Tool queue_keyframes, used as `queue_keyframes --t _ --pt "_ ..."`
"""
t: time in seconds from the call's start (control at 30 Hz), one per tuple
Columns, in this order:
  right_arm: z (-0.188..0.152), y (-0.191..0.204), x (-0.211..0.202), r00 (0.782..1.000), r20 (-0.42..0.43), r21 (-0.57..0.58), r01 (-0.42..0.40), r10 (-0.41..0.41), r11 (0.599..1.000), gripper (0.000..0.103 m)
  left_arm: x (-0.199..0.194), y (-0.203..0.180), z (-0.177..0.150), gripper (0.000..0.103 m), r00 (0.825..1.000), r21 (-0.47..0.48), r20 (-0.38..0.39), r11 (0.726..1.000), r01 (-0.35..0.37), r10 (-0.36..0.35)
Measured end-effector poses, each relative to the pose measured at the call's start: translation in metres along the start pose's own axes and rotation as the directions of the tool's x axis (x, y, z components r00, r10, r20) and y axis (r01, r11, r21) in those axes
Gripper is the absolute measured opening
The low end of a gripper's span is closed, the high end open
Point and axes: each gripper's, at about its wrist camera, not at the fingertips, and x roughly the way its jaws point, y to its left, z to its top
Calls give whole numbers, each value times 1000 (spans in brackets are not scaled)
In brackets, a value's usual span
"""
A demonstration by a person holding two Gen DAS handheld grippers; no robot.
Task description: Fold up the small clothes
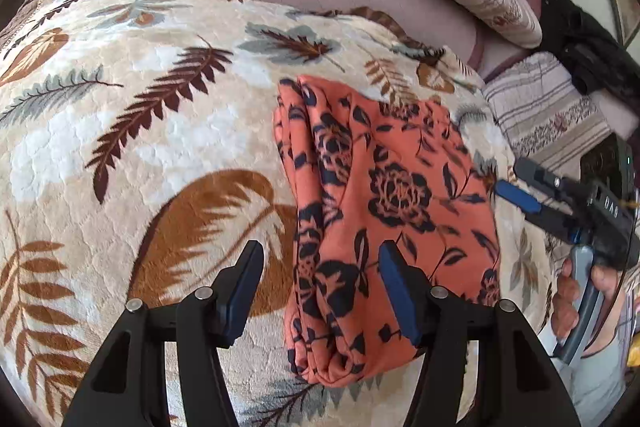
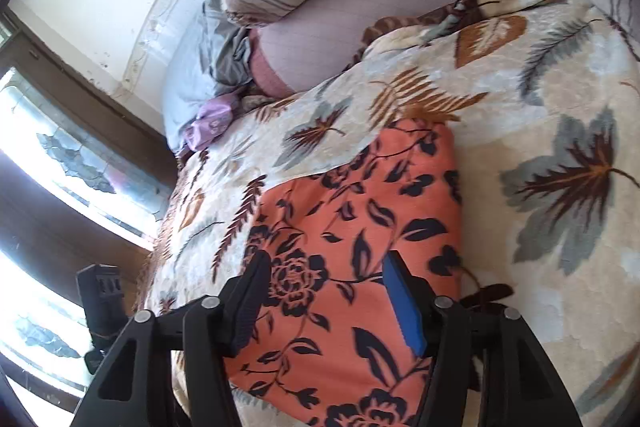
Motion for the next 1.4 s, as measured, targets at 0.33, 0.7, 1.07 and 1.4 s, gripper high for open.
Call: queue_keyframes --t 0.33,0.7,1.07,1.4 --pt "9 -6 27 998 -15 54 61 -61 997 81 12 -13 -17 75 983 107 21 977 -183 182" --pt "-31 38 -10 963 27 -165 267 -266 949 97 -34 -33 -39 84 924 141 162 918 -370 347" --pt "-141 58 -75 890 79 -221 456 -450 862 103 -81 -59 -79 90 896 88 193 903 -421 399" --pt "-156 95 -102 839 197 -226 542 -507 809 103 -124 -89 -92 90 893 42 267 921 -387 363"
